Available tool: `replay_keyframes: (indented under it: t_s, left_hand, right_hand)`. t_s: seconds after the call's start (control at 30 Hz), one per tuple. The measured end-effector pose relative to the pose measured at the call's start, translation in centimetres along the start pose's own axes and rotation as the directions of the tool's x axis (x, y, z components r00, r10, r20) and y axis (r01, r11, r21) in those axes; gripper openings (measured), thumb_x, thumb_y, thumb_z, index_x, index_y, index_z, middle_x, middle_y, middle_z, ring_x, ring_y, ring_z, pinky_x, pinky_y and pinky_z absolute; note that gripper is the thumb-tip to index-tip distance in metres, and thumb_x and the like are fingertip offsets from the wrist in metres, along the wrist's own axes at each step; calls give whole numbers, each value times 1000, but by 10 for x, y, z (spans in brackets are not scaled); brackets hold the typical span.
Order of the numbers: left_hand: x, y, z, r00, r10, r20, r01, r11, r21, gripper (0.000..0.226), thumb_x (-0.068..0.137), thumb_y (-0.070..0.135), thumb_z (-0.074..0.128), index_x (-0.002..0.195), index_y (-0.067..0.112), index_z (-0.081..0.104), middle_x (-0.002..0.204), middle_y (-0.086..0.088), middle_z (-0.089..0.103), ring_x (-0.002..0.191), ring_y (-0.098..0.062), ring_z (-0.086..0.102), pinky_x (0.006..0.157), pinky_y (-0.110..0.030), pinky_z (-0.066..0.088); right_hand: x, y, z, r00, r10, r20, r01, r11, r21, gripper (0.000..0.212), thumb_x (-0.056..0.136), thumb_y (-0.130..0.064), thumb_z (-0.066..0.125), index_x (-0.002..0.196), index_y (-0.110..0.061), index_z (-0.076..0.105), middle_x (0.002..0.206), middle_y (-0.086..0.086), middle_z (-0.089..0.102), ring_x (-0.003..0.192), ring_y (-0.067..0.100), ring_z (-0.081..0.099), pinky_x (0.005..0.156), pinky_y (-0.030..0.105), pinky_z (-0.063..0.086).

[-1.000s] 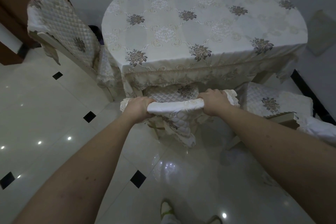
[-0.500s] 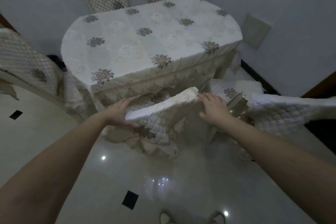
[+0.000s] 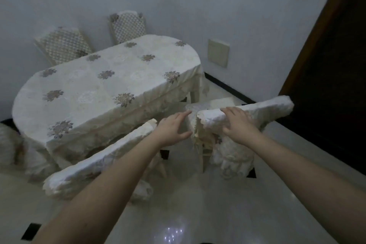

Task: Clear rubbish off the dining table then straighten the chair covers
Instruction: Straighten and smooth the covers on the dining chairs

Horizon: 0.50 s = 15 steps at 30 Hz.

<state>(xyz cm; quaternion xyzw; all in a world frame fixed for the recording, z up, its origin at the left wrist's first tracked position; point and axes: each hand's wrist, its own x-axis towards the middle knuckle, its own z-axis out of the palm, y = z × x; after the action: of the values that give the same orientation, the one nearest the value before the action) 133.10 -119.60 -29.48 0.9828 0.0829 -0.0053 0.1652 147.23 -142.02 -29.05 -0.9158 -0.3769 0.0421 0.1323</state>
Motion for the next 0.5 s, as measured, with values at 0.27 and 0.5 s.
replay_keyframes:
  t_s: [0.27,0.5]
  left_hand:
    - [90,108,47,992,122,4,-122,992,40,71,89,53,51,149,35,17,152,4,33,139,-17,31,112,-45,27]
    - [146,134,75,993,120,16,-121,986,115,76,87,55,51,150,30,17,152,1,31,138,-20,30,113,-42,26]
  right_hand:
    - [-32,117,-28,991,122,-59,-119,991,61,64,90,-33,55,147,-25,28,150,0,33,140,19,25,115,39,17]
    - [-28,167,-26,979,198,-51,-194,979,62,63,91,-32,50,148,-25,25,151,-1,31,141,19,22,116,41,14]
